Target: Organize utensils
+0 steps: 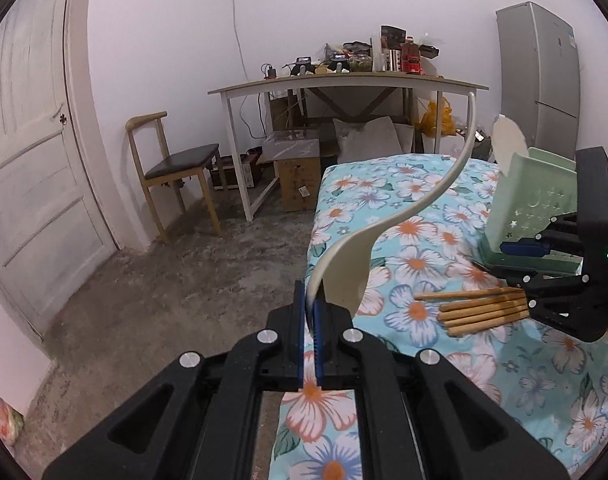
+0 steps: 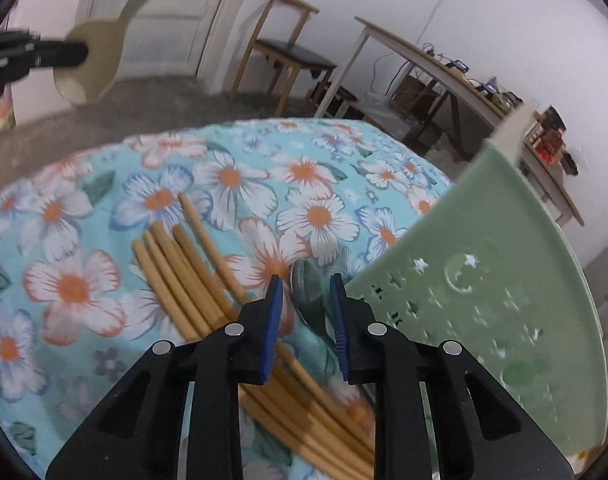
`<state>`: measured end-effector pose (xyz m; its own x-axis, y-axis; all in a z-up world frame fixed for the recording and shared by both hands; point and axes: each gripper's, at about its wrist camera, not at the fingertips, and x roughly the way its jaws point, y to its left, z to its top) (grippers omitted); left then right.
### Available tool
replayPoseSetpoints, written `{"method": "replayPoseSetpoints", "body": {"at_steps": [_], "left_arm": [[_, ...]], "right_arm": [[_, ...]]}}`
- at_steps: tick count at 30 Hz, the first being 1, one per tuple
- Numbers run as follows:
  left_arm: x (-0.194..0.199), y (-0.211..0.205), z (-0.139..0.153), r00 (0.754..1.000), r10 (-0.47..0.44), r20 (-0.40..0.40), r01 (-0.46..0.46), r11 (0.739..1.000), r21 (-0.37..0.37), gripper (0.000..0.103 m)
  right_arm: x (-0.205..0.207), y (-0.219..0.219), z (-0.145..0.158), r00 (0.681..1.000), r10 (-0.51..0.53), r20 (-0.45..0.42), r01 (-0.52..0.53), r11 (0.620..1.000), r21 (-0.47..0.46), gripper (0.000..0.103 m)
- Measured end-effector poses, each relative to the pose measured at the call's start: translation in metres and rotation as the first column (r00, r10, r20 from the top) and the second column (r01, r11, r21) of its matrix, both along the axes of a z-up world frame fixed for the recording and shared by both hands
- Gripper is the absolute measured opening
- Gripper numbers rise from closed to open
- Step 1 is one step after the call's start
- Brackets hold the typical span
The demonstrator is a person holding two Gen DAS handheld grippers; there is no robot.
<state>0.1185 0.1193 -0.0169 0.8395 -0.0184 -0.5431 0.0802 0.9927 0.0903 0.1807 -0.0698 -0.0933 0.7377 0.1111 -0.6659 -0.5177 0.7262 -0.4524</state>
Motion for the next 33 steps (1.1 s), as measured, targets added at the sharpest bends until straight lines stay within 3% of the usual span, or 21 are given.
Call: {"method": "replayPoseSetpoints", "body": {"at_steps": [13,18,27,31,33], "left_arm": [[0.014,0.01,-0.017,1.0,0.0,-0.017,-0.001,0.998,-0.065,0.003],[0.013,0.012,-0.016,1.0,0.003,-0.011,-0.004,0.998,-0.064,0.003],[0.006,0.007,-0.008,1.0,0.003,0.015,-0.003,0.999,-0.051,0.003],[0.001,0.001,0.0,0.999,-0.005,0.032,0.006,0.999,-0.042,0.003],[-0.003,-0.003,0.005,0.999,-0.01,0.043,0.011,0.999,-0.036,0.003]], "right_arm": [[0.023,0.03,-0.029,0.999,-0.032,-0.033,0.023,0.971,-0.237,0.011],[0.026,0.033,-0.034,0.997,-0.069,-0.024,0.061,0.969,-0.239,0.001],[-0.002,0.015,0.015,0.997,-0.069,0.026,0.07,0.997,-0.038,0.0],[-0.01,-0.015,0.052,0.994,-0.11,-0.022,0.112,0.981,0.159,0.0],[-0.014,-0.036,0.073,0.992,-0.117,-0.054,0.127,0.949,0.288,0.0]]}}
